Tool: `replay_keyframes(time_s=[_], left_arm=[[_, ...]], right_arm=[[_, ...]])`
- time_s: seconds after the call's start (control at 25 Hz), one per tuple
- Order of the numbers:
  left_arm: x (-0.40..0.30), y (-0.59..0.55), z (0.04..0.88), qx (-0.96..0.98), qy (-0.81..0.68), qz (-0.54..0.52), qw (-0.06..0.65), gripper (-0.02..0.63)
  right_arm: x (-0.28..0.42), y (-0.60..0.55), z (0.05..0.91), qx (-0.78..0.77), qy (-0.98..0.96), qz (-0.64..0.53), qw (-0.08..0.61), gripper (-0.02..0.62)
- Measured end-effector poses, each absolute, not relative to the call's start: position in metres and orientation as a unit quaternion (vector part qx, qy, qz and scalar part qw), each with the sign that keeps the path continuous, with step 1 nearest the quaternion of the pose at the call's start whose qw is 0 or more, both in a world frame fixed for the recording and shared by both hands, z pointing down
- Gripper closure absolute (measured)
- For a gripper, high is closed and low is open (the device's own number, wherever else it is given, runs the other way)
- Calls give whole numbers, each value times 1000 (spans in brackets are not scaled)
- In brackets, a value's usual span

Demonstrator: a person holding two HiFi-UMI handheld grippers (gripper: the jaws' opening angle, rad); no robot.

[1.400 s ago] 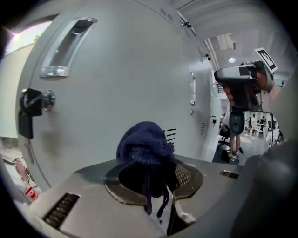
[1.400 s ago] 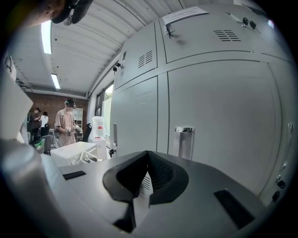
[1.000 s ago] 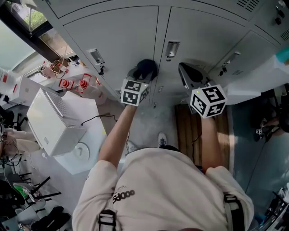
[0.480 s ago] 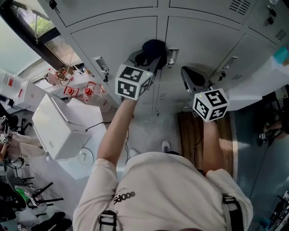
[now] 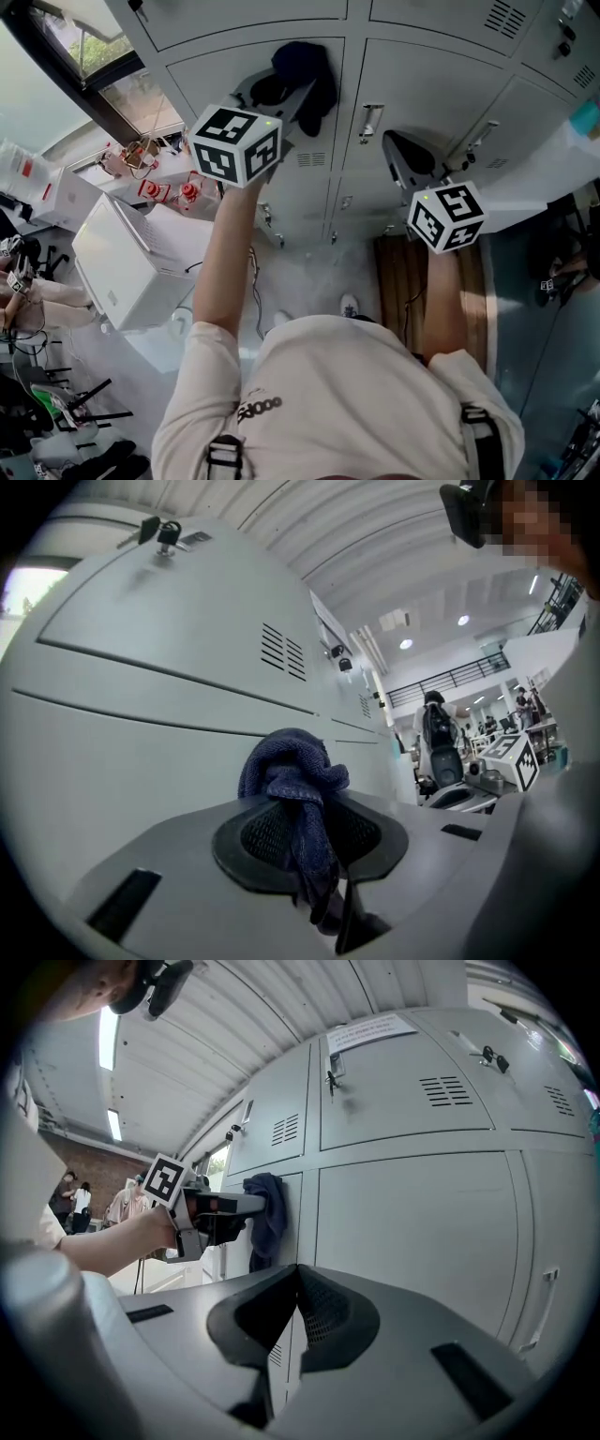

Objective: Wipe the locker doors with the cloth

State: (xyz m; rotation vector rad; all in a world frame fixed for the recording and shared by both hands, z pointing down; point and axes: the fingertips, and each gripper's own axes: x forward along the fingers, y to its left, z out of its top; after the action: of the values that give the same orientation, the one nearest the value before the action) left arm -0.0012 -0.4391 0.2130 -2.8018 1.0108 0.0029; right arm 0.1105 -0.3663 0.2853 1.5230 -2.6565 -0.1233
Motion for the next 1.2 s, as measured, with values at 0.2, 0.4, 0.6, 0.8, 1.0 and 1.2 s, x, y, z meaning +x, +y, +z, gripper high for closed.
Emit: replay_keyframes(time_s=[0.2, 0.4, 0.6, 0.8, 1.0, 1.2], left_arm=[[-60, -442, 209, -920, 385, 6, 79, 506], [-123, -446, 219, -891, 446, -6, 81, 506], [-158, -449, 247, -871, 483, -37, 79, 506], [-165, -451, 274, -862, 496, -68, 84, 506], [-169, -450, 300, -859, 503, -61, 68, 506], [-166, -449, 364, -859, 500, -110, 20, 506]], right_arm=[[83, -368, 280, 480, -876, -44, 28, 586], [50, -371, 279, 459, -887, -45, 24, 586], [25, -371, 281, 439, -897, -42, 24, 586], [14, -368, 285, 432, -900, -40, 30, 586], [12, -364, 296, 431, -901, -29, 40, 586], [12, -359, 310, 431, -901, -16, 50, 586]])
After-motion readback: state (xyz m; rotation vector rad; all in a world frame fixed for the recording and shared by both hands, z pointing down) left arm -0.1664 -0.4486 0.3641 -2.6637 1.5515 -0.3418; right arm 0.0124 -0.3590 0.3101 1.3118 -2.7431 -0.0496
